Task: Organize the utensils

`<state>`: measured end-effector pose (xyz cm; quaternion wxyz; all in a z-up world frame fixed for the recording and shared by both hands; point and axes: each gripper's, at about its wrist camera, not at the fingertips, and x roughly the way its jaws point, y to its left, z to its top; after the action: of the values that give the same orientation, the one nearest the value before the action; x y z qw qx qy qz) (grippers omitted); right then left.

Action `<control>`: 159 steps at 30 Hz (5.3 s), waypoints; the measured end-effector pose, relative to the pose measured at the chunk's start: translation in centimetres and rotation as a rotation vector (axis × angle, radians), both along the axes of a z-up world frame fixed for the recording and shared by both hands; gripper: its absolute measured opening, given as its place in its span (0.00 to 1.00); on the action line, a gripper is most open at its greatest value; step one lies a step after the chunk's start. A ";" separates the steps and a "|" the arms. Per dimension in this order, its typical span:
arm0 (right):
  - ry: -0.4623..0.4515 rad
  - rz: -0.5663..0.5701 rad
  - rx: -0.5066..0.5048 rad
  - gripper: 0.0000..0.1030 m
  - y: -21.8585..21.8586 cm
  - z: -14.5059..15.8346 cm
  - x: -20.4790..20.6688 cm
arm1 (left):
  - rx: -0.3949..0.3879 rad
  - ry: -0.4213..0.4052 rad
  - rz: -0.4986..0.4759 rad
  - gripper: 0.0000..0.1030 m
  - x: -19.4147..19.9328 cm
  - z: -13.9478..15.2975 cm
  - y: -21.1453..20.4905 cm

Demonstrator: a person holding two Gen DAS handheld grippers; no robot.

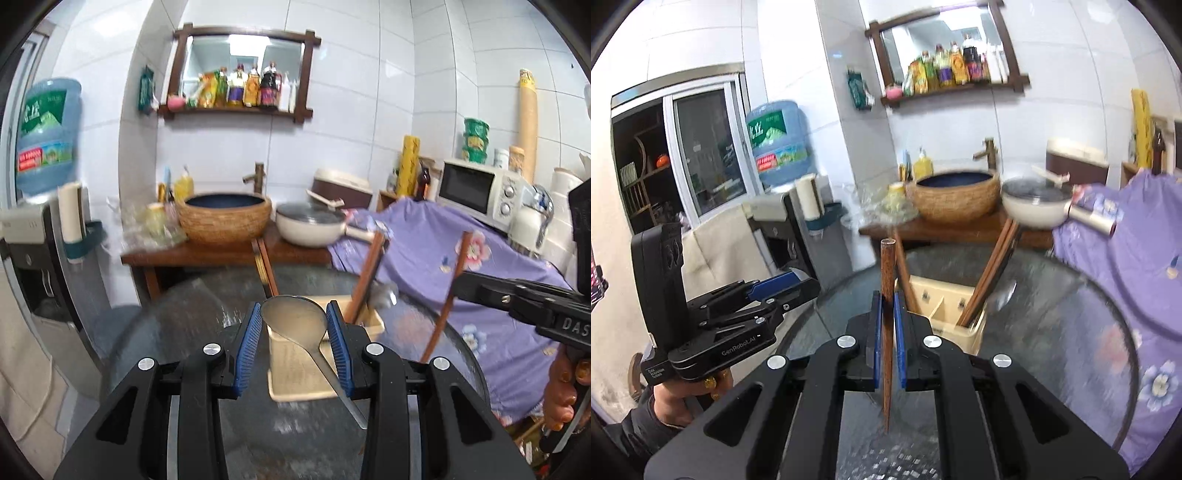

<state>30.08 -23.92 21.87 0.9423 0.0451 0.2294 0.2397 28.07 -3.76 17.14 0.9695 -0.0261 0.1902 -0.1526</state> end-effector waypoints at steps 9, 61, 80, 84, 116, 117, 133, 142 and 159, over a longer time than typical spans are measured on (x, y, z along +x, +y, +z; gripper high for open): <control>-0.138 -0.094 0.017 0.07 -0.6 6.5 3.0 | 0.032 -0.105 0.090 0.34 3.7 4.6 -1.5; -0.095 -0.282 -0.026 0.66 -1.8 -4.4 6.9 | 0.220 0.025 0.067 0.56 6.8 -7.8 -6.3; -0.160 -0.231 -0.128 0.94 -0.9 -16.6 -12.1 | 0.015 -0.034 0.072 0.94 -10.5 -14.0 -0.4; -0.157 -0.223 -0.139 0.94 -0.5 -17.8 -15.7 | 0.001 -0.031 0.100 0.94 -13.9 -15.3 0.1; -0.255 -0.249 -0.072 0.94 -1.1 -17.1 -27.3 | -0.053 -0.113 0.128 0.94 -24.3 -14.2 2.1; -0.253 -0.247 -0.070 0.94 -1.2 -17.2 -27.3 | -0.052 -0.115 0.127 0.94 -24.3 -14.2 2.1; -0.236 -0.252 -0.048 0.94 -1.4 -17.5 -27.1 | -0.034 -0.115 0.126 0.94 -24.3 -14.1 2.0; -0.233 -0.245 -0.050 0.94 -1.1 -17.6 -27.1 | -0.027 -0.116 0.132 0.94 -24.5 -14.1 1.9; -0.220 -0.230 -0.058 0.94 -0.6 -17.7 -27.0 | -0.015 -0.103 0.155 0.94 -24.3 -14.0 1.7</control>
<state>3.09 -24.55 4.14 0.9839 0.0175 0.1250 0.1269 3.77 -2.04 3.10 0.9866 -0.0402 0.1365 -0.0797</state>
